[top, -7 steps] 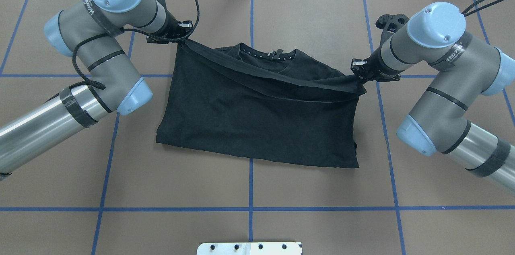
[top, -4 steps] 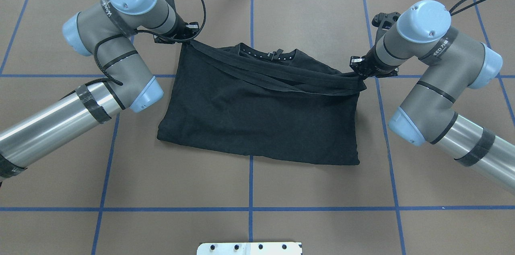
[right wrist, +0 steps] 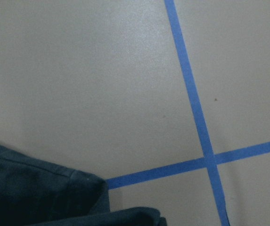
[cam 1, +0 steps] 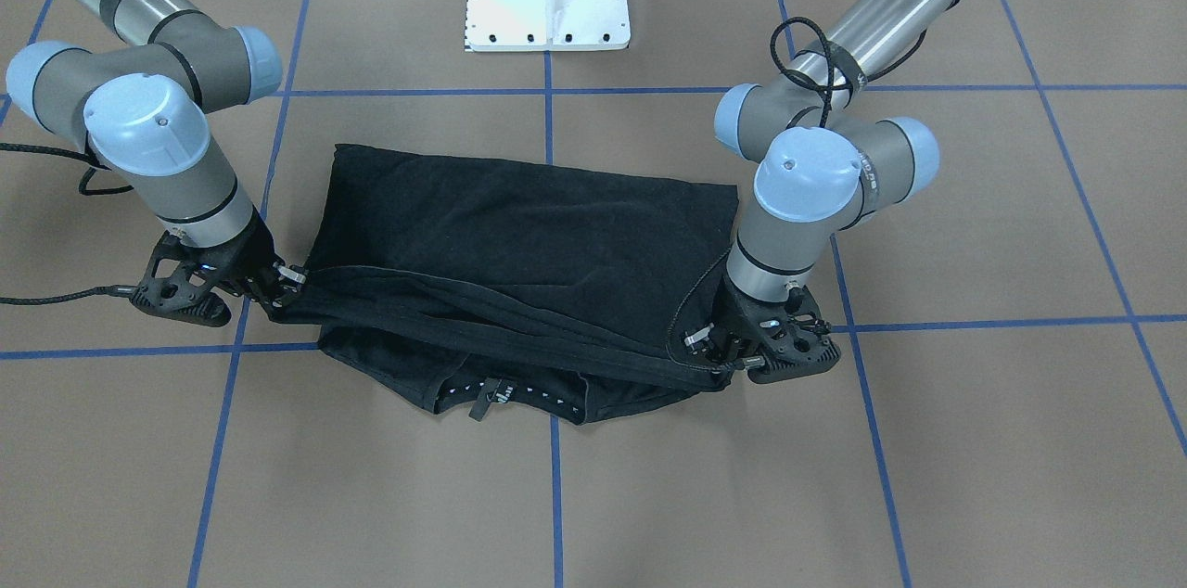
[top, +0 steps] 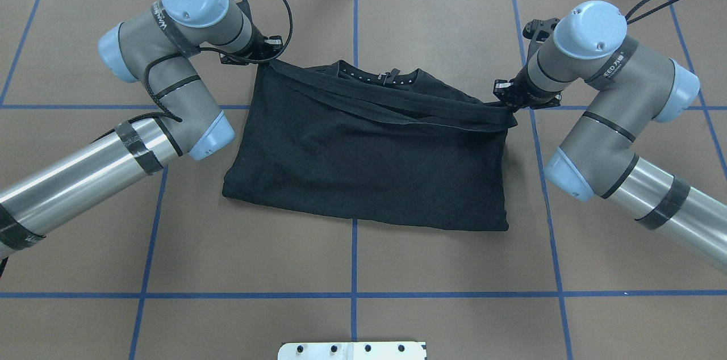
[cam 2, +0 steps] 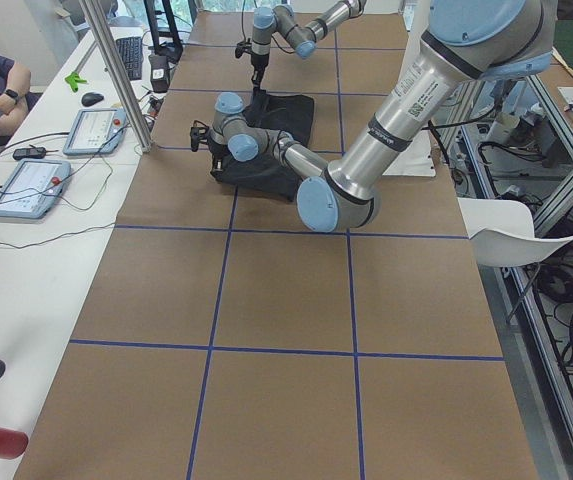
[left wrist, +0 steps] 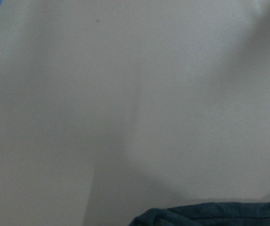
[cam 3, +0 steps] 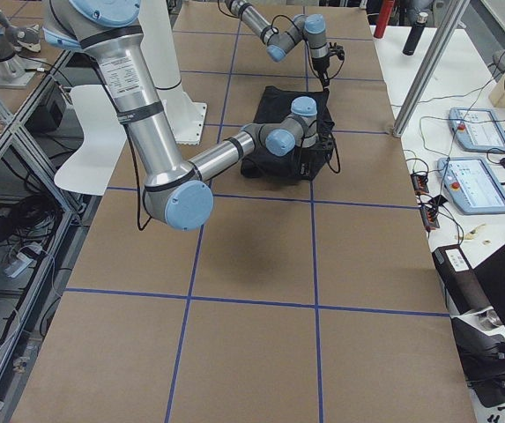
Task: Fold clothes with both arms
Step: 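Lower the hem onto the collar and open both grippers, then raise the left gripper away while the right gripper moves to the folded edge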
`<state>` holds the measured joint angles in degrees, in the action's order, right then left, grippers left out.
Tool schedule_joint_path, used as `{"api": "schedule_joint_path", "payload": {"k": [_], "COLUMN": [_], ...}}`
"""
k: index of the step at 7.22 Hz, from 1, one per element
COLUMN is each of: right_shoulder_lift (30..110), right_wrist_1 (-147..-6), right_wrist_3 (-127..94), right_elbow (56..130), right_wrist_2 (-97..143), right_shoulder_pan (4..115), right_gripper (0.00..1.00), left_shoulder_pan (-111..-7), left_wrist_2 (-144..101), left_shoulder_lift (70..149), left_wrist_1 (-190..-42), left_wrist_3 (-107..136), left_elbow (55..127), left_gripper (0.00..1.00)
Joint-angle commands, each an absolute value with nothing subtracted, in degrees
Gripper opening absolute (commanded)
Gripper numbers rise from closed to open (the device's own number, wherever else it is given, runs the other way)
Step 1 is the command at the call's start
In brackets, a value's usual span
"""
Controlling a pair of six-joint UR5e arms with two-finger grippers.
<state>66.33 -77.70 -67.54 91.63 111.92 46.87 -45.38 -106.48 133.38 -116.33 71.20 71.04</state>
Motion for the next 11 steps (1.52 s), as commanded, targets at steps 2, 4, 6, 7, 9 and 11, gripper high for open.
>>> {"api": "schedule_joint_path", "payload": {"k": [2,4,6,7,9,11], "right_shoulder_lift": [66.3,65.9,64.7,64.6,63.8,63.8], "right_wrist_1": [-77.6,-77.6,-77.8,-77.7,-78.3,-78.2], "right_wrist_3": [-66.8,-65.2,-64.8,-64.8,-62.9,-62.8], "right_elbow": [90.7,89.1,88.1,87.9,88.0,89.8], "right_wrist_2": [111.9,112.0,112.1,112.1,113.7,116.1], "right_shoulder_pan": [47.0,47.2,48.7,49.1,50.7,50.5], "right_gripper": [0.0,0.0,0.56,0.98,0.99,0.99], "left_shoulder_pan": [-45.4,-45.4,-47.0,-47.5,-49.0,-48.9], "left_wrist_2": [-106.4,-106.4,-106.8,-106.8,-110.7,-112.3], "left_shoulder_lift": [133.5,133.6,133.8,133.9,133.9,133.2], "left_wrist_1": [-116.8,-119.7,-120.2,-120.4,-120.3,-120.0], "left_wrist_3": [69.0,68.9,64.5,61.8,57.1,56.3], "left_elbow": [70.2,68.3,68.2,68.2,68.6,71.6], "left_gripper": [0.0,0.01,0.53,1.0,1.0,1.0]}}
